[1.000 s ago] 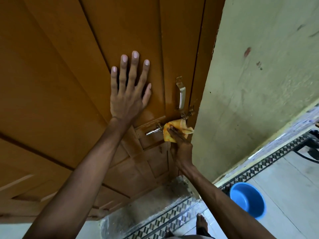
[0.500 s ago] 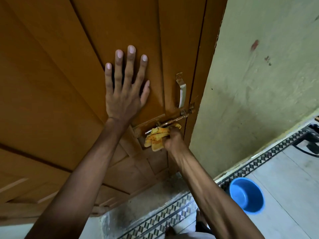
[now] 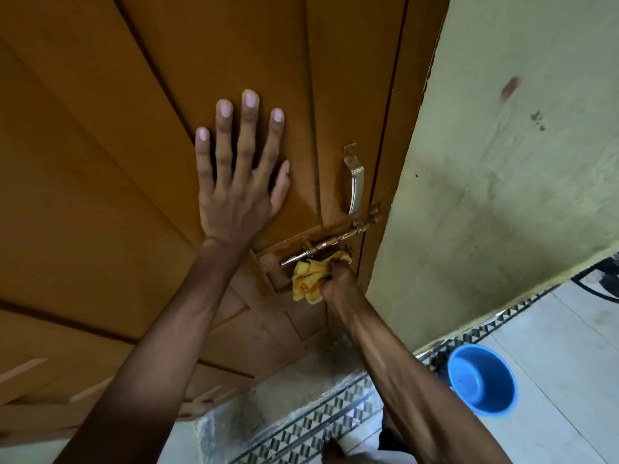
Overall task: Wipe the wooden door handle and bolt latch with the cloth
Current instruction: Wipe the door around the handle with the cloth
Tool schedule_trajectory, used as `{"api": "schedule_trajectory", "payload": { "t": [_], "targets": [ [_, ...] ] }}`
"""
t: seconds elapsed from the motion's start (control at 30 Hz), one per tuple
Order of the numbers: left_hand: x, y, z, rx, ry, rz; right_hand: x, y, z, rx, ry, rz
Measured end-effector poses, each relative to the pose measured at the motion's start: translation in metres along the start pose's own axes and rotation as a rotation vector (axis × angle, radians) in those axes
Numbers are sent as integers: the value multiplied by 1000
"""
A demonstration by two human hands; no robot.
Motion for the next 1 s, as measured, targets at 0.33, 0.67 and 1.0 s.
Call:
{"api": "schedule_trajectory", "payload": {
  "t": [0.33,0.67,1.0],
  "targets": [
    [0,2,-2,-16,14,-3,-9,1,17,100,-88,88],
    [1,2,-4,-47,21,-9,-9,67,43,-72,-82,-140],
    [14,31,20,-136,182,496,-72,74,95,63,625,198]
  ]
}}
Point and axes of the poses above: each hand's wrist, its own z-axis away from the middle knuckle, its own y-axis out of the back of the hand, x = y × z, the point moved 3 cm from there along -z, towards the middle knuckle, and after that the axes turned 15 degrees about z, right-handed, at the moved point
